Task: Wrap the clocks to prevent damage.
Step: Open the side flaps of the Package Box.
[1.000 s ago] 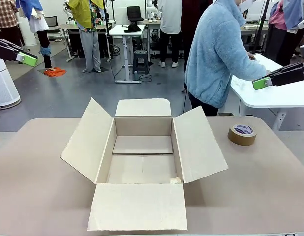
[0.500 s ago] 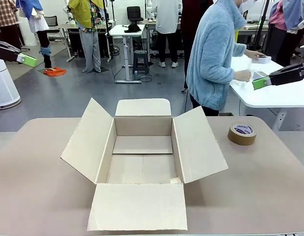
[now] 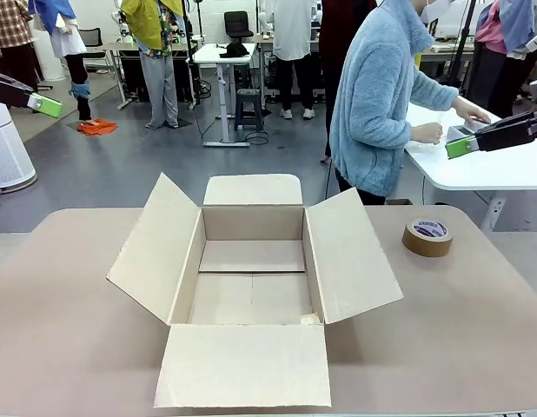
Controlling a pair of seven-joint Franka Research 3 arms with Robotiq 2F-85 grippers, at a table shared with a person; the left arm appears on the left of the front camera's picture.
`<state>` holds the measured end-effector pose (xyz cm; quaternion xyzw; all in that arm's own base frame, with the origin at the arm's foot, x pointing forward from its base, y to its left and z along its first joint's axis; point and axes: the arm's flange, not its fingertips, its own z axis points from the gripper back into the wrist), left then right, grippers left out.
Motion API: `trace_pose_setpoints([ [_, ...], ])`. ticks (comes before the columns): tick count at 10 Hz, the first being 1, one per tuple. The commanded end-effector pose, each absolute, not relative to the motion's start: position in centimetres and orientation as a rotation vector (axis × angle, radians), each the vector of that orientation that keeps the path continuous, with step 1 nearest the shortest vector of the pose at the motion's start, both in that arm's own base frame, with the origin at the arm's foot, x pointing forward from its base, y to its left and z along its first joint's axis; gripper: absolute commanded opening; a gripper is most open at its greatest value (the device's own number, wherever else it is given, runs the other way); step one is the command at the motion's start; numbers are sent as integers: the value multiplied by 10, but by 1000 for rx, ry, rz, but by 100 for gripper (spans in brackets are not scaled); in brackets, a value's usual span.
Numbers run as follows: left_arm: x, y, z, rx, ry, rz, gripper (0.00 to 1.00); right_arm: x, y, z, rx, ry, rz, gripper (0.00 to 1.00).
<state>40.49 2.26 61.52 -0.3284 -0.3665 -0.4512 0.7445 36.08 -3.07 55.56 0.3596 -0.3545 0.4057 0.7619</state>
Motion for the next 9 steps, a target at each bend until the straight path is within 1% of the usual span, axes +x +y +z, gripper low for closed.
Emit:
trace_pose_setpoints([
  [1, 403, 7, 618, -700, -784, -1014, 0, 361, -4, 554, 756, -698, 876, 1],
  [4, 393, -74, 623, -508, -678, -999, 0, 355, 107, 549, 628, -533, 758, 1],
  [5, 391, -103, 617, -434, -616, -986, 0, 352, 142, 540, 533, -459, 694, 1],
  [7, 387, -142, 594, -296, -468, -912, 0, 353, 181, 518, 351, -351, 557, 1],
  [9, 381, -174, 564, -166, -341, -897, 0, 357, 201, 498, 207, -314, 460, 1],
])
